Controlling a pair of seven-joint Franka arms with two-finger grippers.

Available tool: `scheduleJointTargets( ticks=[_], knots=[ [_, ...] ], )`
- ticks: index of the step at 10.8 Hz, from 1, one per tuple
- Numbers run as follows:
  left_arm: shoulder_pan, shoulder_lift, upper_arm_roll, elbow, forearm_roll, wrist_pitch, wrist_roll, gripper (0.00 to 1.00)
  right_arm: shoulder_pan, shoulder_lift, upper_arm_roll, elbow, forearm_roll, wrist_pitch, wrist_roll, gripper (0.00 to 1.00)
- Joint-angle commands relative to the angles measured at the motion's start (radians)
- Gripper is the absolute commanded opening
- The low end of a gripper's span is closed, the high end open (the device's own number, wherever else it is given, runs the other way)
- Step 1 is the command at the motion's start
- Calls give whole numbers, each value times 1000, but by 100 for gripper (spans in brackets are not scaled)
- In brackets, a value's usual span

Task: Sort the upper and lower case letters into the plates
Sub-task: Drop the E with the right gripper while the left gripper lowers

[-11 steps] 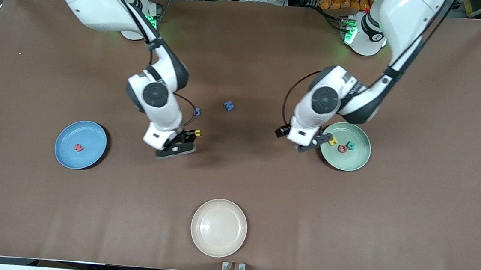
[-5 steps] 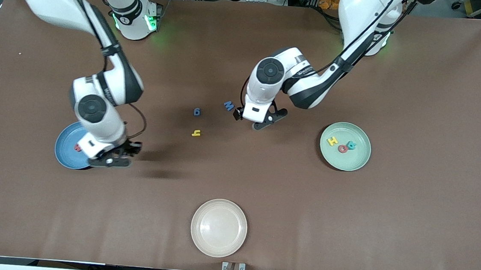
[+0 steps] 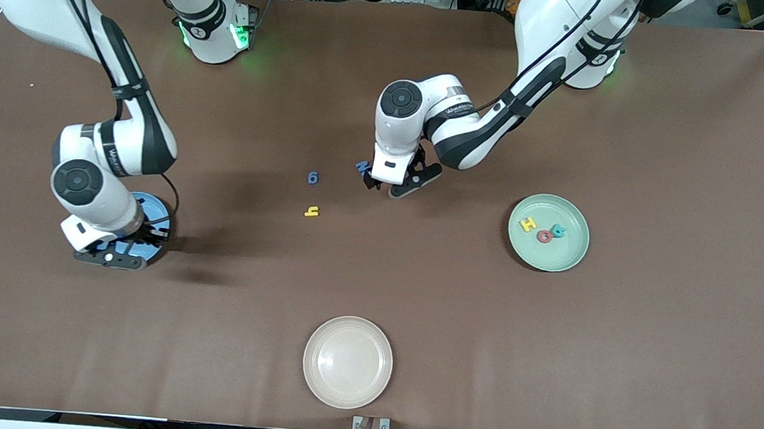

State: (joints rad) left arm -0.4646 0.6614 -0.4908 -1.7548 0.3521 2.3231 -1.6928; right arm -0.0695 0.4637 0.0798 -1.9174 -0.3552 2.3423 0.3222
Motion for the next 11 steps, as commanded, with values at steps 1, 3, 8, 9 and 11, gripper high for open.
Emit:
scheduleJointTargets(
  ticks=[1, 3, 8, 9, 11],
  knots=[
    [-28, 24, 5, 24, 33, 39, -89, 100, -7, -22, -20, -23, -19, -1, -52, 99],
    [-67, 53, 5, 79, 30, 42, -171, 100, -1, -28, -20, 12, -19, -113, -115, 100],
    [-135, 130, 17, 127, 36, 42, -206, 100, 16, -20, -18, 80, -5, -198, -103, 100],
    [-137, 135, 20, 127, 36, 44, -214, 100, 20, -20, -18, 80, -4, -196, -101, 100],
    [-146, 156, 20, 156, 38, 42, -238, 100, 20, -17, -15, 78, 7, -175, -100, 100]
  ],
)
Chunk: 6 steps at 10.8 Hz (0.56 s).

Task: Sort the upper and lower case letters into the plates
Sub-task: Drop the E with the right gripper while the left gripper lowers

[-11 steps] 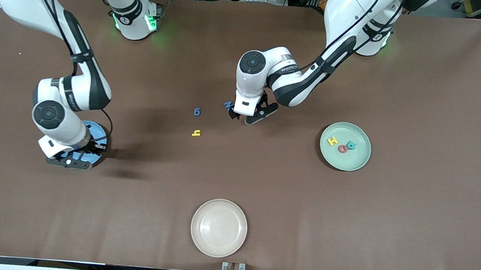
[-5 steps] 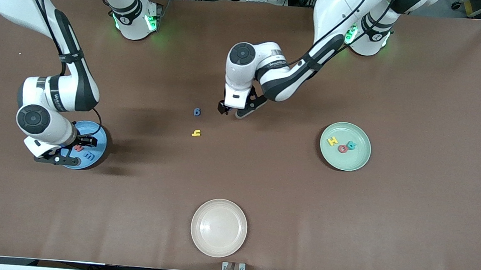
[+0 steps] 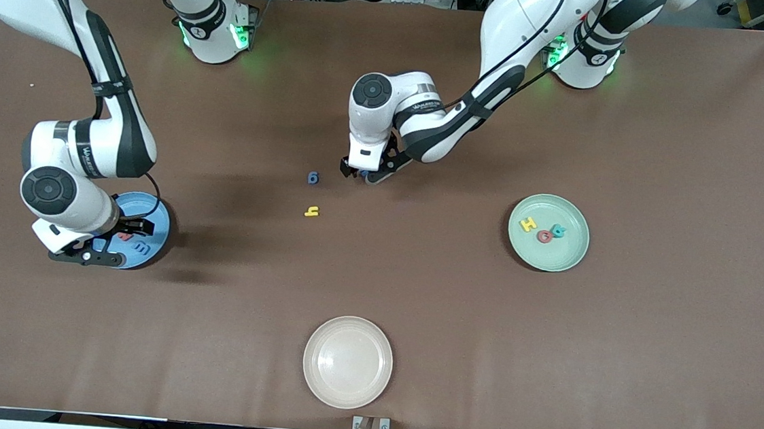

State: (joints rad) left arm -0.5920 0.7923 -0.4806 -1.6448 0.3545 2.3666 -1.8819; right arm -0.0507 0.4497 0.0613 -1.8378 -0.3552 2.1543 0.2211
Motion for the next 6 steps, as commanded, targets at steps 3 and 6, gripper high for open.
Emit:
scheduleJointTargets(
  ticks=[3, 6],
  knots=[
    [-49, 62, 37, 77, 56, -1, -59, 100, 18, -3, 3, 0, 47, 15, 1, 100],
    [-54, 71, 46, 80, 70, -1, -71, 99, 22, 4, 5, -1, 47, 42, -8, 100]
  ],
)
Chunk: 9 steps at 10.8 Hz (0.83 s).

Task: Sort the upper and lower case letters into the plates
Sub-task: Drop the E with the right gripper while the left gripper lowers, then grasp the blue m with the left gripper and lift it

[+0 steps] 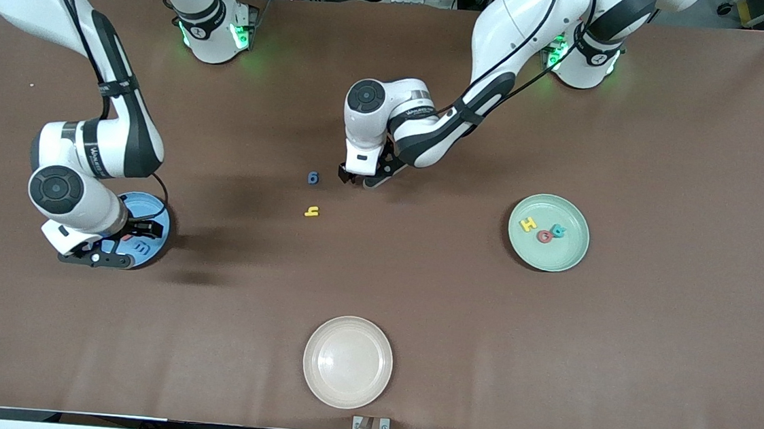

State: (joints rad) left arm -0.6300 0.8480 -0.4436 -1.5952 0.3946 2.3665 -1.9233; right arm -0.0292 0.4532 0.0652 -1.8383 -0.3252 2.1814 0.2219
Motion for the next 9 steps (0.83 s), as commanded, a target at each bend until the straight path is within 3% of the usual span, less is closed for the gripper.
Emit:
scheduleJointTargets(
  ticks=[1, 2, 3, 4, 8, 9],
  knots=[
    [-14, 14, 9, 30, 30, -1, -26, 76, -1, 1, 2, -1, 18, 15, -7, 100],
    [-13, 14, 9, 30, 30, -1, -23, 62, 3, 1, 5, -1, 32, 14, -1, 100],
    [-13, 17, 9, 30, 30, -1, -23, 55, 12, -5, 7, -1, 63, 6, 1, 100],
    [-13, 17, 11, 30, 30, -1, -23, 51, 27, -5, 7, 1, 95, 6, 2, 100],
    [-13, 16, 9, 32, 29, -1, -23, 52, 43, -1, 30, 1, 141, 12, 20, 100],
    [-13, 16, 9, 32, 29, -1, -22, 41, 46, -1, 33, 1, 141, 11, 33, 100]
  ],
)
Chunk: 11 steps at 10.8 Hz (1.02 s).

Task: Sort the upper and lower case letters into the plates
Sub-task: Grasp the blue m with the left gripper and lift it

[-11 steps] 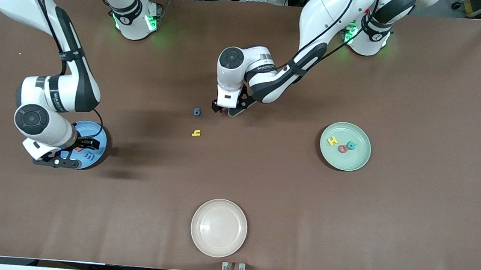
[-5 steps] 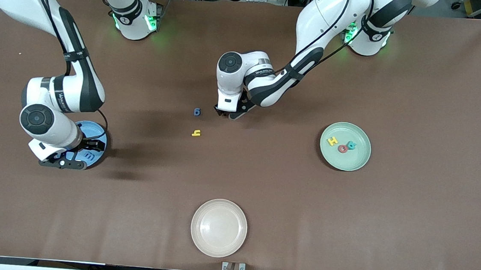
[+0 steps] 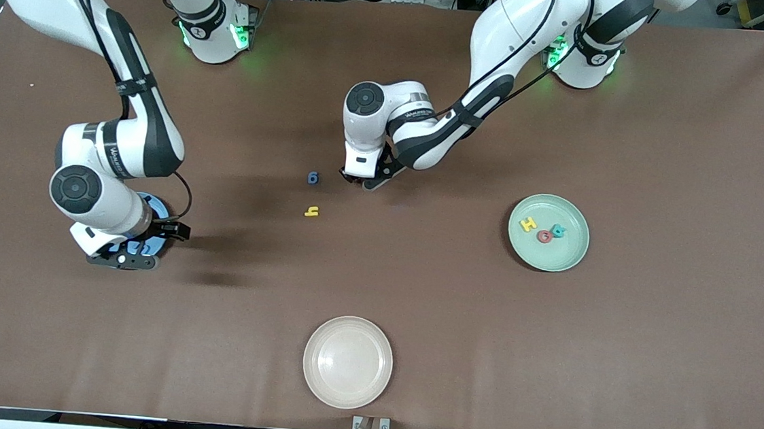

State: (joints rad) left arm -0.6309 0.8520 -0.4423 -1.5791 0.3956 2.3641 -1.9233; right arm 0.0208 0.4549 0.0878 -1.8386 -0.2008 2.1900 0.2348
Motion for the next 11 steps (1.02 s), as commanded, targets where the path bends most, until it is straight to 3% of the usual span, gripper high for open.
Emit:
scheduleJointTargets(
  ticks=[1, 2, 11],
  knots=[
    [-10, 10, 8, 16, 29, 1, -23, 33, 5, -2, 13, 1, 17, 2, 37, 100],
    [-10, 10, 8, 16, 29, 1, -22, 25, 8, -2, 21, 1, 17, 4, 58, 100],
    [34, -24, -3, 16, 23, -12, 4, 10, 45, -2, 24, 2, 46, 7, 115, 100]
  ],
)
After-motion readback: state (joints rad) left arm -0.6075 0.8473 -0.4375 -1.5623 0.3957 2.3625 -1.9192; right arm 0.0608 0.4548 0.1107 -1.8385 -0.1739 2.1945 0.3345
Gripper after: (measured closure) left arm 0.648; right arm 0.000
